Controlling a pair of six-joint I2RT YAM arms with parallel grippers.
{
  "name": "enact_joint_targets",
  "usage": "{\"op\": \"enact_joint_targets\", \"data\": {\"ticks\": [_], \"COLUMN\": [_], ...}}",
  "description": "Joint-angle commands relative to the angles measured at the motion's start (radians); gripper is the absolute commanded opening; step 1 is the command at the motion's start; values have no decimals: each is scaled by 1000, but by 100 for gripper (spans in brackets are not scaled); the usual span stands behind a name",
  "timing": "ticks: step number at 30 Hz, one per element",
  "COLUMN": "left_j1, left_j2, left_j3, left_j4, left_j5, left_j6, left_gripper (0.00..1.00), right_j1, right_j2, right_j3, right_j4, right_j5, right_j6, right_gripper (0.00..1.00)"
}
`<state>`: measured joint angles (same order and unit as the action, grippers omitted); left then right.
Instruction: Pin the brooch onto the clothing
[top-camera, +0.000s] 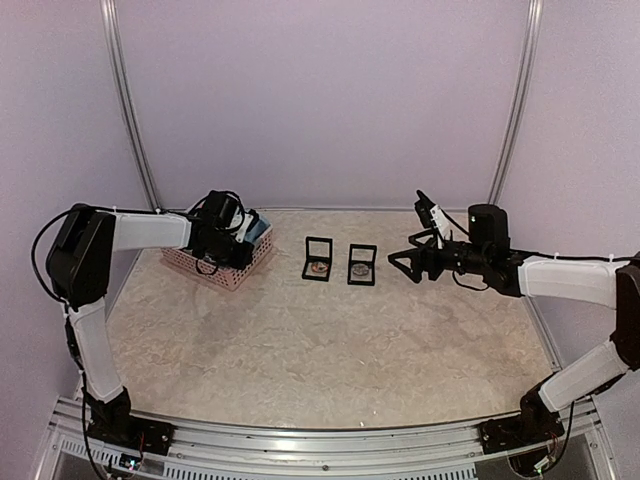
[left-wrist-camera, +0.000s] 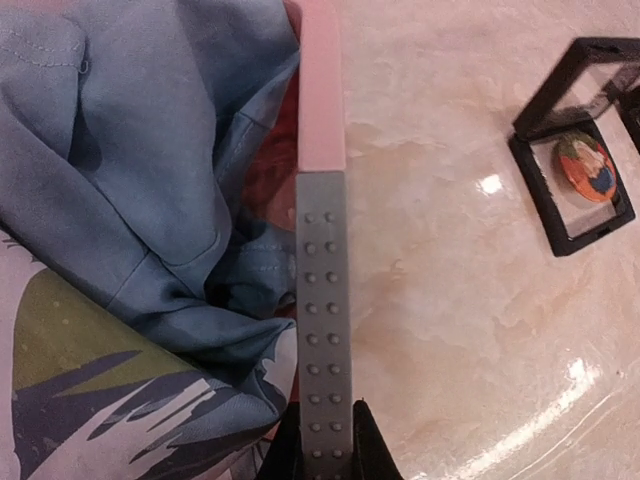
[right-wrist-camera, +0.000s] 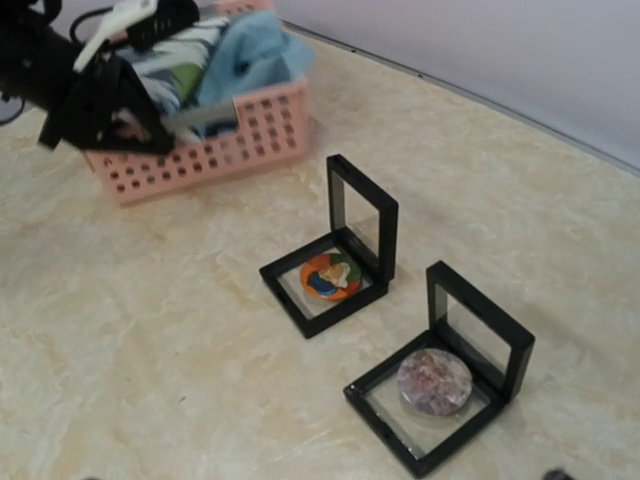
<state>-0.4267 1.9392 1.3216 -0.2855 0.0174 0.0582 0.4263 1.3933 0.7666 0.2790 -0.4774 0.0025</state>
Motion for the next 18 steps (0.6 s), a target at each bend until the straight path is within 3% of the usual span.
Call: {"op": "enact_joint_targets", "data": {"ticks": [1, 5, 11, 18], "left_j1": [168, 235, 249, 244], "left_j2": [-3, 60, 197, 264], "left_j3": [19, 76, 237, 344], "left_j4": [-3, 10, -54, -52], "left_j5": [-90, -87, -127, -26], "left_j6": [-189, -127, -92, 6], "left_gripper": [0, 0, 0, 1], "right_j1": [17, 18, 21, 21], "right_j2": [13, 19, 21, 41], "right_j3": [31, 30, 28, 15], "right_j4": [-29, -36, -54, -28], "right_j5": [18, 32, 54, 79], "right_j6": [29, 24, 22, 29], "right_gripper": [91, 91, 91, 91]}}
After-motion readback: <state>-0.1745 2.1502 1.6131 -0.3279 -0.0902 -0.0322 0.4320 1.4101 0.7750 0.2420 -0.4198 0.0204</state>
